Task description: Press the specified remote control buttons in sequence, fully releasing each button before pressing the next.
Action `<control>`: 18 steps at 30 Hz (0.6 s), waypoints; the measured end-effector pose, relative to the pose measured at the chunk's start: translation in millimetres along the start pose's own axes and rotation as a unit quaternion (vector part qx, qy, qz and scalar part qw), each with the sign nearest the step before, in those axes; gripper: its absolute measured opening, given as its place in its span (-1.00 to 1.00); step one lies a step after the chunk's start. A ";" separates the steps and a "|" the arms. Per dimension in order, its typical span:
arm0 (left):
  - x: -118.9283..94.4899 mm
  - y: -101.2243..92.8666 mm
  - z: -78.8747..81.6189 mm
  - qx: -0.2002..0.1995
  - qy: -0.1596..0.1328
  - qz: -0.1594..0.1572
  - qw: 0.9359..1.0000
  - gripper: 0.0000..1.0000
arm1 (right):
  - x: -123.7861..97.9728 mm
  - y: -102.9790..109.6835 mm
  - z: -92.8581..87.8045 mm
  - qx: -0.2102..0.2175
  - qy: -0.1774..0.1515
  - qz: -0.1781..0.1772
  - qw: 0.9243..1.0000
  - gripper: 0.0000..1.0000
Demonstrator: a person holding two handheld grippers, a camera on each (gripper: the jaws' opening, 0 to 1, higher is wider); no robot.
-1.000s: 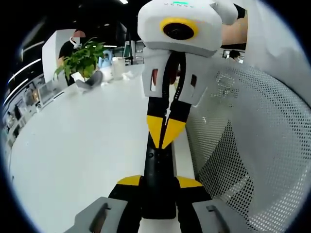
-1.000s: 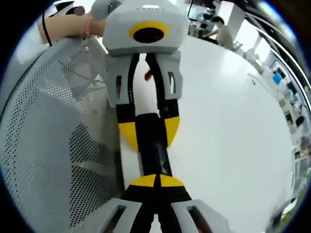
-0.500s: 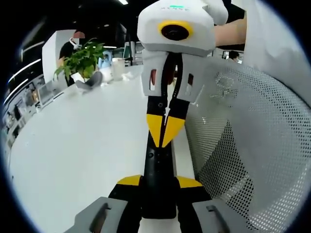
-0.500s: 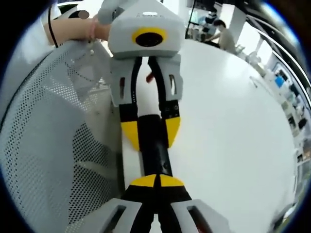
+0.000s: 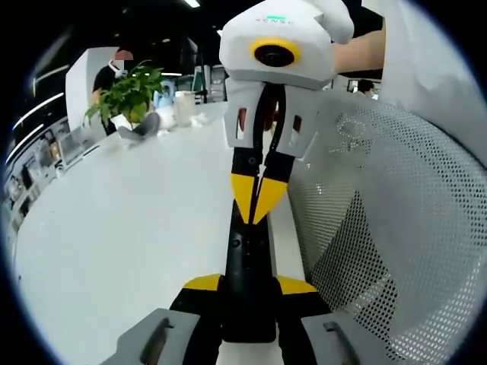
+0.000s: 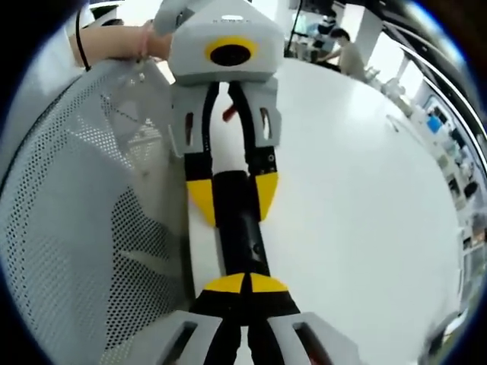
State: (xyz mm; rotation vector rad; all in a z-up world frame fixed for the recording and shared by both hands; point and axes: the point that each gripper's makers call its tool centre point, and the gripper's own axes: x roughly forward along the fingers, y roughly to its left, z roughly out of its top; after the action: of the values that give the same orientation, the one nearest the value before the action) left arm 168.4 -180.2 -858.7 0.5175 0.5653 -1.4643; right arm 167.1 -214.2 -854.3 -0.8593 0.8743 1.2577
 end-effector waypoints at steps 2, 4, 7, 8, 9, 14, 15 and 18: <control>0.1 0.0 -0.1 0.000 0.000 0.000 1.000 -0.49 | 0.5 -0.3 0.3 -0.001 0.010 0.001 1.000 -1.00; 0.2 0.0 -0.3 0.000 0.000 0.000 1.000 -0.49 | 1.0 -1.0 0.2 0.001 0.020 0.004 1.000 -1.00; 0.1 -0.1 0.0 0.000 0.000 0.000 1.000 -0.49 | 0.9 -0.7 -1.0 -0.002 0.026 0.006 1.000 -1.00; 0.0 -0.1 0.1 0.000 0.001 0.000 1.000 -0.49 | 0.7 -0.7 -1.4 0.000 0.025 0.006 1.000 -1.00; 0.0 -0.2 0.1 0.000 0.000 0.000 1.000 -0.49 | 0.6 -0.9 -1.5 0.004 0.022 0.006 1.000 -1.00; 0.1 -0.3 -0.2 -0.001 0.000 0.000 1.000 -0.49 | -0.8 -1.1 -2.2 0.027 -0.005 0.004 1.000 -1.00; 0.0 -0.3 -0.1 -0.001 0.000 0.000 1.000 -0.49 | -1.2 -0.4 -2.4 0.024 -0.012 0.002 1.000 -1.00; 0.0 -0.3 0.1 -0.001 0.000 0.000 1.000 -0.49 | -1.7 -0.7 -1.1 0.062 -0.036 0.005 0.997 -1.00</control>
State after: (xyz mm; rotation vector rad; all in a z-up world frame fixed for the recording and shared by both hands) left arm 168.1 -180.3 -858.5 0.5164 0.5668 -1.4627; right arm 167.5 -216.0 -853.2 -0.7072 0.8893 1.2220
